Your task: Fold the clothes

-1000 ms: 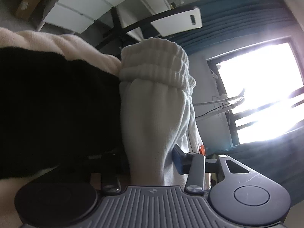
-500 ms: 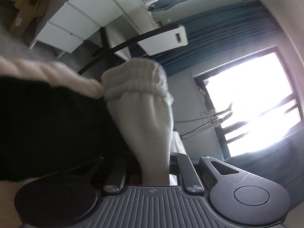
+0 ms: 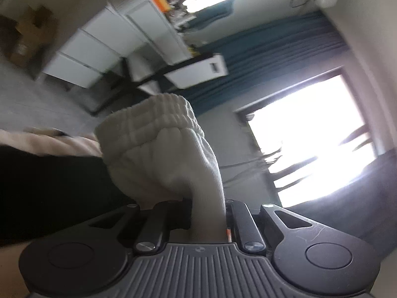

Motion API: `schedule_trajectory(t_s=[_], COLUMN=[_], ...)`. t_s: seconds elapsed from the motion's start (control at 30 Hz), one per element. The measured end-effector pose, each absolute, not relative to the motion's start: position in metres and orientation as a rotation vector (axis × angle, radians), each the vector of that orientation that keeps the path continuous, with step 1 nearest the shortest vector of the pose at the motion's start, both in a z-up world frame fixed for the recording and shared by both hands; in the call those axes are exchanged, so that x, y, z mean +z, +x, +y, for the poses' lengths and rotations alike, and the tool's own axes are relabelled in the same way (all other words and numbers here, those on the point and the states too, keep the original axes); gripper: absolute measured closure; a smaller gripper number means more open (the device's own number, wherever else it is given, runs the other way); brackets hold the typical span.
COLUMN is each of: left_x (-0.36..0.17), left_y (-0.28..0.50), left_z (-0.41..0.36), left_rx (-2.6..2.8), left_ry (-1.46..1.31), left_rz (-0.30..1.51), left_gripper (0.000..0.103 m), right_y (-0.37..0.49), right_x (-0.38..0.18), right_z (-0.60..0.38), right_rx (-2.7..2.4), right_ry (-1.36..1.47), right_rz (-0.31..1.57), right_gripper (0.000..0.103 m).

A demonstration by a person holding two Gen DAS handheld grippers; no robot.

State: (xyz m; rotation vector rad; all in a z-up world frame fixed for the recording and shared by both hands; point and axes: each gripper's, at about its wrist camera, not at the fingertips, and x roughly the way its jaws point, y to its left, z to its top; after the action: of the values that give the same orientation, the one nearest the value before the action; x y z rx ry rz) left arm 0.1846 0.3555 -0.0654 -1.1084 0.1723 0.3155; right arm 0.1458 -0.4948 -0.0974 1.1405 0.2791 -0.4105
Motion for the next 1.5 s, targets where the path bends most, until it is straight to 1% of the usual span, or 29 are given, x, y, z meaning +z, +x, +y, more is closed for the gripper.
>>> schedule_trajectory(t_s=[0.1,0.2,0.3,0.33,0.4,0.43,0.47,0.5,0.53,0.57,0.6,0.67,0.7,0.77,0.8,0.93,1.1,1.17,1.33,1.4,1.5], left_x=[-0.051,-0.051,-0.05,-0.049,-0.049,-0.048,-0.047,-0.045,-0.042,-0.04,-0.037,-0.034,-0.034,-0.033,-0.029,-0.013,-0.001,0.002,-0.011,-0.019,-0.034], left_y=[0.158,0.144,0.131,0.127,0.12,0.116,0.111,0.107,0.104,0.102,0.098,0.091,0.087,0.079,0.075,0.058,0.054,0.058,0.081,0.09,0.106], left_z=[0.362,0.363,0.355,0.351,0.34,0.334,0.328,0.322,0.319,0.313,0.306,0.292,0.286,0.272,0.265,0.231,0.19,0.173,0.13,0.114,0.094], left_rx=[0.391,0.409,0.433,0.433,0.438,0.439,0.441,0.443,0.449,0.455,0.464,0.481,0.481,0.452,0.436,0.376,0.317,0.282,0.178,0.139,0.064], left_ry=[-1.024,-0.945,-0.864,-0.842,-0.827,-0.82,-0.812,-0.798,-0.777,-0.759,-0.739,-0.692,-0.675,-0.657,-0.637,-0.508,-0.351,-0.295,-0.183,-0.144,-0.097], left_rz=[0.268,0.349,0.42,0.432,0.446,0.455,0.463,0.47,0.477,0.484,0.495,0.537,0.566,0.594,0.585,0.513,0.422,0.407,0.429,0.43,0.454], left_gripper=[0.09,0.088,0.082,0.079,0.063,0.047,0.039,0.037,0.033,0.025,0.021,0.015,0.014,0.014,0.014,0.006,0.004,0.004,0.004,0.004,0.004], right_y=[0.114,0.082,0.059,0.059,0.058,0.059,0.06,0.06,0.06,0.059,0.057,0.056,0.055,0.054,0.054,0.058,0.073,0.075,0.079,0.08,0.077], right_x=[-0.101,-0.104,-0.11,-0.115,-0.127,-0.132,-0.138,-0.141,-0.143,-0.143,-0.144,-0.147,-0.148,-0.15,-0.151,-0.156,-0.159,-0.154,-0.142,-0.139,-0.148], right_z=[-0.491,-0.488,-0.485,-0.486,-0.49,-0.492,-0.495,-0.497,-0.498,-0.498,-0.497,-0.496,-0.496,-0.495,-0.496,-0.501,-0.507,-0.508,-0.509,-0.51,-0.512], right_rx=[-0.445,-0.479,-0.512,-0.518,-0.514,-0.51,-0.506,-0.515,-0.53,-0.545,-0.54,-0.515,-0.502,-0.483,-0.479,-0.462,-0.417,-0.373,-0.259,-0.254,-0.329], right_ry=[1.192,1.244,1.294,1.314,1.38,1.414,1.449,1.47,1.488,1.491,1.502,1.532,1.547,1.565,1.566,1.551,1.52,1.518,1.497,1.474,1.52], right_rz=[0.314,0.349,0.384,0.391,0.385,0.378,0.37,0.365,0.361,0.352,0.331,0.282,0.257,0.216,0.201,0.185,0.198,0.139,-0.002,-0.002,0.036], right_gripper=[0.091,0.091,0.089,0.089,0.088,0.086,0.083,0.07,0.05,0.041,0.031,0.028,0.025,0.024,0.024,0.024,0.024,0.023,0.023,0.023,0.023])
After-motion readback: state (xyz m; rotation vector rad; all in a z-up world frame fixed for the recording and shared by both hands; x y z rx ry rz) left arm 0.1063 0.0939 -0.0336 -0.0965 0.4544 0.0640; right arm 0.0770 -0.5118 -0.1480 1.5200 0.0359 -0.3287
